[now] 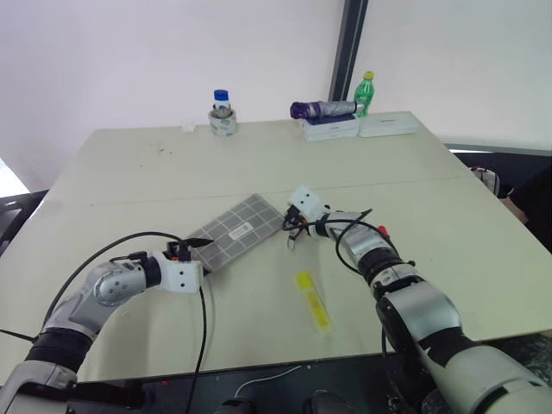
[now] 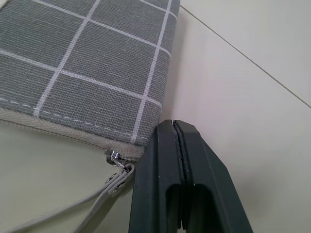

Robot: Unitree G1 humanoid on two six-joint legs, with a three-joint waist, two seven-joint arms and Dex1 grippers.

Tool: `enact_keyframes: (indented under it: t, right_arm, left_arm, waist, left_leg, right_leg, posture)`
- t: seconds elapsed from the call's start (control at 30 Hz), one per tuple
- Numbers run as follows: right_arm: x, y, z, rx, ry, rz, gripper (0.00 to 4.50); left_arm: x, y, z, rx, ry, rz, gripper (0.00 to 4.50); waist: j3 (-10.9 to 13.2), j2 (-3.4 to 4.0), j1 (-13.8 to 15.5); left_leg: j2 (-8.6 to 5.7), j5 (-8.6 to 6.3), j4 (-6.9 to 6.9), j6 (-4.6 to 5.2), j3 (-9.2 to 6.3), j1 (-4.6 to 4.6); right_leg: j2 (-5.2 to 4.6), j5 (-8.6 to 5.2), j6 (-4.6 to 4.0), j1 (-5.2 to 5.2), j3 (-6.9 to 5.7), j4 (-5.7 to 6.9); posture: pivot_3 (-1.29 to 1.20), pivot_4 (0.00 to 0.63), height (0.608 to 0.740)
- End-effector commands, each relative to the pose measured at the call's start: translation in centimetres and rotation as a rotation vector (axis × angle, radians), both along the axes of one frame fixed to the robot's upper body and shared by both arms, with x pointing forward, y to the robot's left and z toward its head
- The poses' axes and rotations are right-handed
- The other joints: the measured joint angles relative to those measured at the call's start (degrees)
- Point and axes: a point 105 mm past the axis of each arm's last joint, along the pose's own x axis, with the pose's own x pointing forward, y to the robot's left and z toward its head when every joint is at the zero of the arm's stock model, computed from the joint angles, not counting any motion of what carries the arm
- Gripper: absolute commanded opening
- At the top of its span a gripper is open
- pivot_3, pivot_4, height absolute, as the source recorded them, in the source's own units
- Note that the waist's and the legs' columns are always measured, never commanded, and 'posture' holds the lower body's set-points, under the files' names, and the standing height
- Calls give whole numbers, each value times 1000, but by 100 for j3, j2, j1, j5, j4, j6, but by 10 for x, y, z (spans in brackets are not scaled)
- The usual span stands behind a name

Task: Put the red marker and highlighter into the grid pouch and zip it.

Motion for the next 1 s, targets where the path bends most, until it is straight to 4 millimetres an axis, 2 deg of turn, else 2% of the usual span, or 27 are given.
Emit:
enact_keyframes:
  t: [0.03, 0.23, 0.33, 0.47, 0.5, 0.63, 0.7, 0.83, 0.93, 1.0]
  right_arm:
    - [-1, 11, 10, 27, -32, 38, 0]
    - [-2, 10, 8, 26, -31, 36, 0]
    - [-2, 10, 7, 26, -31, 35, 0]
    - [-3, 10, 7, 27, -34, 34, 0]
    - [-2, 10, 8, 26, -37, 33, 0]
    - [1, 3, 16, 14, -89, 18, 0]
    - [3, -3, 27, 35, -126, -5, 0]
    - [8, -27, 61, 106, -224, -83, 0]
    - [-2, -42, 80, 136, -261, -72, 0]
    - [-13, -48, 86, 140, -257, -50, 528]
  left_arm:
    - [0, 1, 9, 0, -39, -9, 3090]
    - [-3, 2, 14, -12, -52, -24, 3090]
    - [-6, 4, 14, -27, -45, -33, 2273]
    - [-9, 6, 17, -45, -56, -31, 313]
    - [-9, 7, 18, -49, -60, -29, 45]
    - [-10, 10, 28, -99, -90, -5, 45]
    - [-12, 12, 35, -156, -80, 18, 45]
    - [-17, 10, 58, -444, 34, 100, 45]
    - [-23, 6, 71, -568, 71, 128, 45]
    - [-27, 3, 78, -633, 83, 146, 0]
  waist:
    - [0, 0, 0]
    - [0, 0, 0]
    - [0, 0, -1]
    - [0, 0, 0]
    - [0, 0, 0]
    - [0, 0, 0]
    - [0, 0, 0]
    - [0, 0, 8]
    - [0, 0, 10]
    - [0, 0, 16]
  left_leg:
    - [0, 0, 0, 0, 0, 0]
    - [0, 0, 1, 0, 1, 0]
    - [0, 0, 2, -1, 2, 0]
    - [0, 0, 4, -1, 4, 0]
    - [0, 1, 6, -1, 5, 0]
    - [-1, 2, 8, -3, 5, -1]
    - [0, 2, 8, -3, 8, -3]
    - [-1, 4, 34, -5, 8, -64]
    - [0, 3, 47, -4, 6, -74]
    - [0, 3, 49, -4, 6, -74]
  right_leg:
    - [0, 0, 0, -1, 0, 2]
    - [0, 0, 0, -6, 1, 13]
    - [-1, 0, 0, -8, 1, 19]
    - [-1, 0, 0, -13, 3, 30]
    - [-1, 0, 0, -14, 3, 32]
    - [-1, 0, 0, -18, 5, 37]
    - [-1, 0, 0, -23, 9, 41]
    - [-2, 0, 0, -79, 11, 52]
    - [-1, 0, 0, -83, 10, 55]
    - [-1, 0, 0, -82, 10, 56]
  posture:
    - [0, 150, 740]
    - [0, 150, 740]
    - [0, 150, 740]
    - [0, 150, 740]
    - [0, 150, 740]
    - [0, 150, 740]
    - [0, 150, 740]
    - [0, 150, 740]
    - [0, 150, 740]
    - [0, 150, 740]
